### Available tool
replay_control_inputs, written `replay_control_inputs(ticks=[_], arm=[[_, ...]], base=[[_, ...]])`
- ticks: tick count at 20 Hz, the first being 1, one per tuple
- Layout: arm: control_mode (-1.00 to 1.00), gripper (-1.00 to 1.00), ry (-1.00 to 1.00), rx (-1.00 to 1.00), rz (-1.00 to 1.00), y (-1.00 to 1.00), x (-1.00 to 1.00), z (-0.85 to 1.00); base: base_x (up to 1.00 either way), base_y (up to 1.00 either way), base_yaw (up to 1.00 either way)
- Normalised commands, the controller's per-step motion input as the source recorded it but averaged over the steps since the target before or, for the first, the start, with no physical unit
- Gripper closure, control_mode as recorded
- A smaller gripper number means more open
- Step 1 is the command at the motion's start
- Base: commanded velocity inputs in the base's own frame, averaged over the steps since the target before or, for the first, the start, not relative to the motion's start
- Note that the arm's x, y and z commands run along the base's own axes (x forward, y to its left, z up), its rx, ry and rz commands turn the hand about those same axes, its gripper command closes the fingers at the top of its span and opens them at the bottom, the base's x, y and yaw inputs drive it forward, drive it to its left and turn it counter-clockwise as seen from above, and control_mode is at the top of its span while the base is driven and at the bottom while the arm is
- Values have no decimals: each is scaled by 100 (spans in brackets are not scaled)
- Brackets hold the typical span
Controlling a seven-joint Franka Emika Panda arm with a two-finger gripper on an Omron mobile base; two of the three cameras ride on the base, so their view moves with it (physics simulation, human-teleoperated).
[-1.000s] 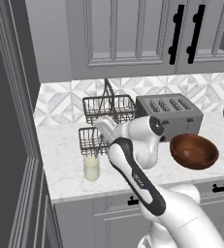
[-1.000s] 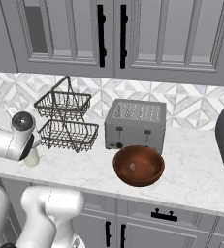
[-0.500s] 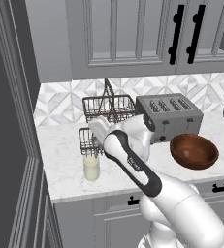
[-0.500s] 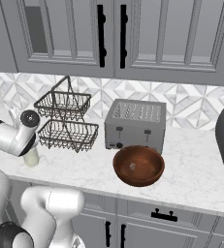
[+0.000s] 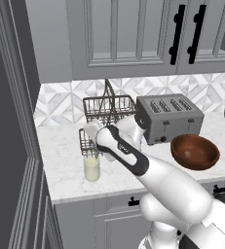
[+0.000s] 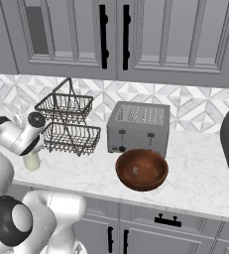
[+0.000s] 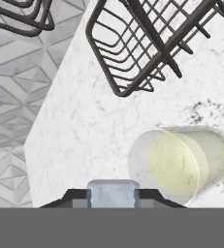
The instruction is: Grab a lemon wedge from the fridge and one ice cube from the ice bowl, and put them in the glass of lemonade.
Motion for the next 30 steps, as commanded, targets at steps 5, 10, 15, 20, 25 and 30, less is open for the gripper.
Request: replay_control_inputs(ticks=[5, 10, 15, 20, 25, 30], arm=[[-100, 100, 0, -5, 4, 19, 20, -41], [-100, 100, 1, -3, 4, 19, 28, -31], [-100, 100, 0, 0, 2, -2, 5, -2], [-100, 100, 0, 0, 2, 0, 0, -12], [-100, 100, 0, -1, 3, 0, 0, -13], [-100, -100, 0, -1, 4, 0, 0, -14]], base=[[0, 0, 0], [0, 0, 0], [0, 0, 0], [0, 0, 0], [0, 0, 0], [0, 0, 0]])
